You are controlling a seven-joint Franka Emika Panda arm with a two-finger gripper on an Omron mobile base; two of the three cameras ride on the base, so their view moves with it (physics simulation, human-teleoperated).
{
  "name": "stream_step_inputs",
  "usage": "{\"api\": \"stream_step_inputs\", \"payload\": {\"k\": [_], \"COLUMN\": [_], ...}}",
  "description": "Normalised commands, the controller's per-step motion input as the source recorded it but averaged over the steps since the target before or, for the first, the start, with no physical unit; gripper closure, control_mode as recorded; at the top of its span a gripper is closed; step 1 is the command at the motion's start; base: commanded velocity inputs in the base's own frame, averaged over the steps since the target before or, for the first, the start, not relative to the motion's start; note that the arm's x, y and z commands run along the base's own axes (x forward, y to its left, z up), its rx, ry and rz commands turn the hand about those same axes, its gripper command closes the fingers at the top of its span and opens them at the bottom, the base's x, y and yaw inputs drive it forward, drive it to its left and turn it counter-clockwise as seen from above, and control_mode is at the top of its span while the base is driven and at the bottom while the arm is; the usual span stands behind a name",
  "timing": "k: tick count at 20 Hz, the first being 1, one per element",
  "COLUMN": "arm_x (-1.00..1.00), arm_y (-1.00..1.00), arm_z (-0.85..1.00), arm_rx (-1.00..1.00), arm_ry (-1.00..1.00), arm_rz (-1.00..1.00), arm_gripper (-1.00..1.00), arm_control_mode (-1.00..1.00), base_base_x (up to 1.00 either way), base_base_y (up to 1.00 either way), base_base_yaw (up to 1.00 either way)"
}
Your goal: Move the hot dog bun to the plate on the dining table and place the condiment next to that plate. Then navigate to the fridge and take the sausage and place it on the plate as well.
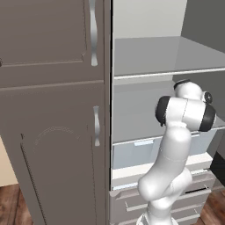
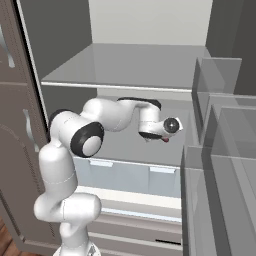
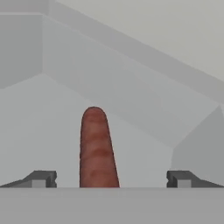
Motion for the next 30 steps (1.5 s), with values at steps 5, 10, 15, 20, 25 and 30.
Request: {"api": "stream_step_inputs", "payload": {"k": [5, 10, 15, 20, 25, 30], "arm_x": [0.13, 0.01, 0.02, 0.06, 0.02, 0.05], "arm_y": [-0.01, 0.00, 0.00, 0.00, 0.00, -0.01], "arm_z": [-0.01, 0.00, -0.07, -0.16, -0.16, -0.20], "arm_rx": [-0.04, -0.09, -0.13, -0.11, -0.08, -0.03], "arm_ry": [0.00, -0.06, -0.04, 0.00, 0.01, 0.12], "arm_rz": [0.00, 0.00, 0.00, 0.00, 0.00, 0.00], "arm_gripper": [-1.00, -1.00, -1.00, -1.00, -1.00, -1.00], "arm_control_mode": [-1.00, -1.00, -1.00, -1.00, -1.00, -1.00], "base_base_x": [0.00, 0.00, 0.00, 0.00, 0.00, 0.00], "base_base_y": [0.00, 0.00, 0.00, 0.00, 0.00, 0.00], "base_base_yaw": [0.00, 0.00, 0.00, 0.00, 0.00, 0.00]}}
